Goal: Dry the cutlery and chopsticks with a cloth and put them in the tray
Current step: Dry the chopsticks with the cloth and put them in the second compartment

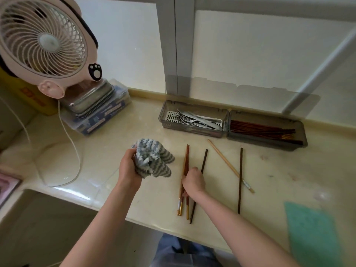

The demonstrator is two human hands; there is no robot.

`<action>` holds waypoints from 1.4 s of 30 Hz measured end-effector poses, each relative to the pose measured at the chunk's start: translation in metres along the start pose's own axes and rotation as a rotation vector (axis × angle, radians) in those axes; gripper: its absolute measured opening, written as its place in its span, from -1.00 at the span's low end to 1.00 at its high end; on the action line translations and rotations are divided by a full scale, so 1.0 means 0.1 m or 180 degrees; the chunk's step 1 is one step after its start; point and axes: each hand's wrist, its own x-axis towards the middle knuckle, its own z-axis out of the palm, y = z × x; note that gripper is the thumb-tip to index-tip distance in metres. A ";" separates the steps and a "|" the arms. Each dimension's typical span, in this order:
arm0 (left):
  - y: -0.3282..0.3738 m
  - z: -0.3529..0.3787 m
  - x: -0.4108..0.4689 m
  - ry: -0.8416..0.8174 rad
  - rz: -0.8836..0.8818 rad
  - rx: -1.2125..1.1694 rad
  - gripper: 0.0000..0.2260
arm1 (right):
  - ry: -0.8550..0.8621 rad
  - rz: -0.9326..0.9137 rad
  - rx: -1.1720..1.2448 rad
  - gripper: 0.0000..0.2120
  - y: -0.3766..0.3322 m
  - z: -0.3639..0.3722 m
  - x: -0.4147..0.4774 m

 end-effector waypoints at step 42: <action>-0.64 0.72 -0.09 -0.1459 -0.0009 0.1938 -0.88 | -0.1558 -0.0636 0.2241 -0.75 0.26 -1.18 -0.81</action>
